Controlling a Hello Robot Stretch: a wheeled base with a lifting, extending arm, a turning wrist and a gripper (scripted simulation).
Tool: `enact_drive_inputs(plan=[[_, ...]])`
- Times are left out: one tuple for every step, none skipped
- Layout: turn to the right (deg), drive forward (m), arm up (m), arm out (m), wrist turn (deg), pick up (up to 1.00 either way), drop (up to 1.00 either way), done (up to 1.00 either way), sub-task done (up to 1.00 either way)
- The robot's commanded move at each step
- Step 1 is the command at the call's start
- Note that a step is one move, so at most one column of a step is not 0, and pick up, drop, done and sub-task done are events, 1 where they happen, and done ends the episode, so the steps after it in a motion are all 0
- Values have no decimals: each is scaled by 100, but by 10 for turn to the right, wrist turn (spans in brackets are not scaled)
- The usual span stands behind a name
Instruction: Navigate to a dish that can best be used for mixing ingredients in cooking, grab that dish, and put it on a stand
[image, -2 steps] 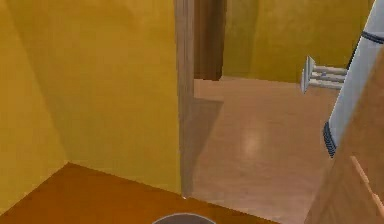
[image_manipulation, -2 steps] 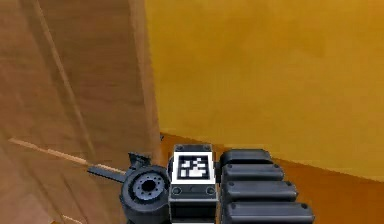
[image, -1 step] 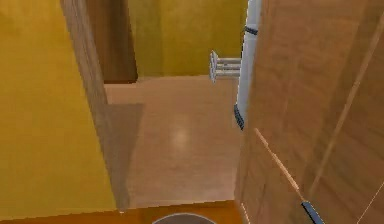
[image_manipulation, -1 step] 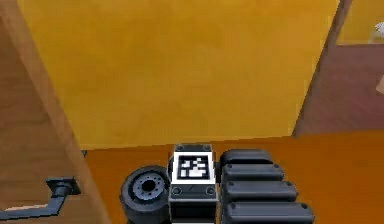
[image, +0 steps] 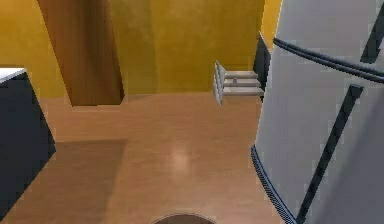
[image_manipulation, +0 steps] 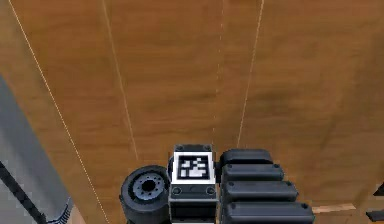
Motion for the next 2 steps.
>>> enact_drive_inputs(plan=[[0,25,0,0,0,0,0,0,0],[-330,0,0,0,0,0,0,0,0]])
